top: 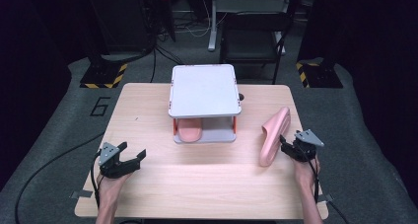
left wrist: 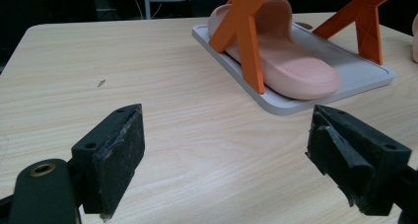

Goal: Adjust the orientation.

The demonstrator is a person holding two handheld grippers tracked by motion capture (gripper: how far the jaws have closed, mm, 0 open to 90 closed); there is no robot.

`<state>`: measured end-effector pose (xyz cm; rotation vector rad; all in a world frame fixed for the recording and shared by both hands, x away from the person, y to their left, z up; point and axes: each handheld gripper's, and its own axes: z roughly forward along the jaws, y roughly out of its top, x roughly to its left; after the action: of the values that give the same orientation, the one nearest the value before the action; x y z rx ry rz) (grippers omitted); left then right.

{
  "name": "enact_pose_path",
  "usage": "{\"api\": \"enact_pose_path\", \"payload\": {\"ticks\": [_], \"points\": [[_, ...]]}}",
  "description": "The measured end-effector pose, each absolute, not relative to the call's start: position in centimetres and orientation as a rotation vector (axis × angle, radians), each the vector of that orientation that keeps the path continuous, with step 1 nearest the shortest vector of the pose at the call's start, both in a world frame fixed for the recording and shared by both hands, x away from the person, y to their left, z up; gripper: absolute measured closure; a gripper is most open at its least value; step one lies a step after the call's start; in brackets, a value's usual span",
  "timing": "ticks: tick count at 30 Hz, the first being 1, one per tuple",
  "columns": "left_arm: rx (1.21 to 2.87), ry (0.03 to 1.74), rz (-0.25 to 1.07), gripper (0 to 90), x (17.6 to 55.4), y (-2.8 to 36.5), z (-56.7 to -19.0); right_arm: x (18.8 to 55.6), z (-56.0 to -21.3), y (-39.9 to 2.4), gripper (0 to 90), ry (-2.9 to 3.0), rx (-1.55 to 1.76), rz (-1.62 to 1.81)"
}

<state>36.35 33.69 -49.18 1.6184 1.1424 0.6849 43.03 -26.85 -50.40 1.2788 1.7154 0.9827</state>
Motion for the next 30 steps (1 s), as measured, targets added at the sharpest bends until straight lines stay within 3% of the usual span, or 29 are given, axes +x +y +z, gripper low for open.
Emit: {"api": "enact_pose_path", "payload": {"ticks": [9,17,24,30], "points": [[1.617,1.143,0.684,14.4,36.3,33.7,-49.2,42.1,-48.3,-27.2,31.6,1.606,1.263,1.036],[1.625,1.139,0.688,14.4,36.3,33.6,-49.2,42.5,-44.7,-22.6,33.2,1.682,1.102,1.163],[1.621,1.149,0.686,14.4,36.3,33.9,-49.2,44.4,-46.3,-20.6,34.6,1.846,1.148,1.040],[1.619,1.152,0.686,14.5,36.3,34.0,-49.2,43.1,-46.2,-21.9,35.3,1.814,1.138,1.022]]}}
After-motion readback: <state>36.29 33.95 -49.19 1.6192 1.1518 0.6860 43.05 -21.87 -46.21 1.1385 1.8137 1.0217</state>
